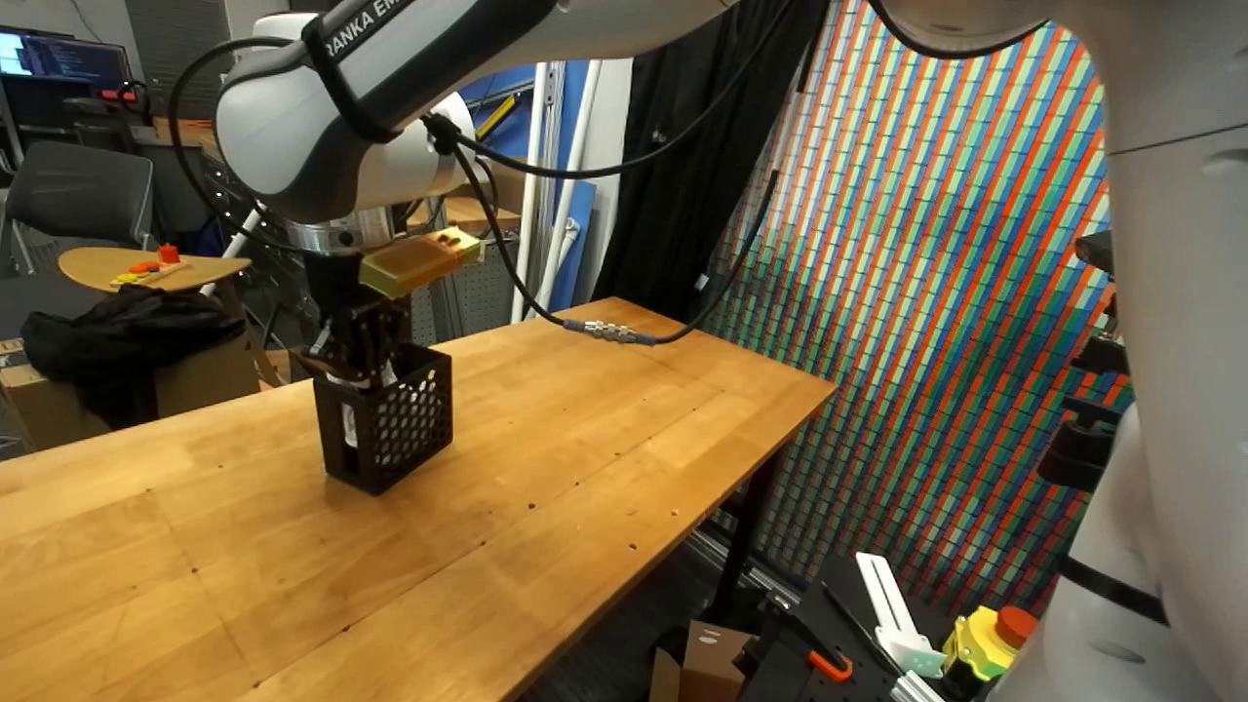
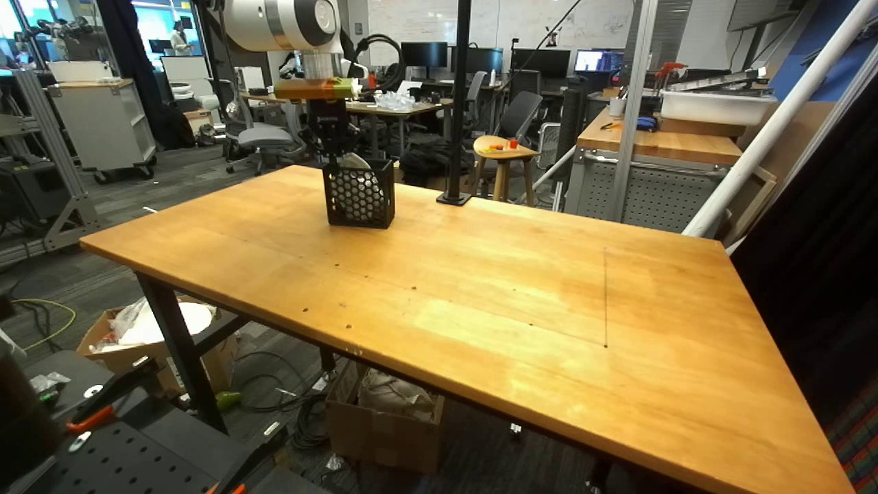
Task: Put the white towel in the black basket.
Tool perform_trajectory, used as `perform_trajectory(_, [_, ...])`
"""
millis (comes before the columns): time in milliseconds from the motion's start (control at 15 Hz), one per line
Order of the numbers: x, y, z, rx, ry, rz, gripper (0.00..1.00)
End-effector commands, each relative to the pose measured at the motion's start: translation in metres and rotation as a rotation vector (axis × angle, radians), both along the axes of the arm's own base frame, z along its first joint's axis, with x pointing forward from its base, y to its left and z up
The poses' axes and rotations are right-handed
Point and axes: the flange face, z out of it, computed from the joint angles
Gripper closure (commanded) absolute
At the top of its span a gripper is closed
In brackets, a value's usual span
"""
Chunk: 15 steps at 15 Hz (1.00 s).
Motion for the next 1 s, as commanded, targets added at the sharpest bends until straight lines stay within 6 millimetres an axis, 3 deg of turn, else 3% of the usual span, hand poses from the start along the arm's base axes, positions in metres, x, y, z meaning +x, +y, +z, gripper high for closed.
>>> perform_trajectory(0, [-0.003, 0.001, 0.016, 0.008, -0.028, 0.004, 1.0])
perform_trajectory(533, [0.009, -0.002, 0.052, -0.031, -0.078, 0.043, 1.0])
perform_trajectory(933, [0.02, 0.0, 0.061, -0.021, -0.098, 0.08, 1.0])
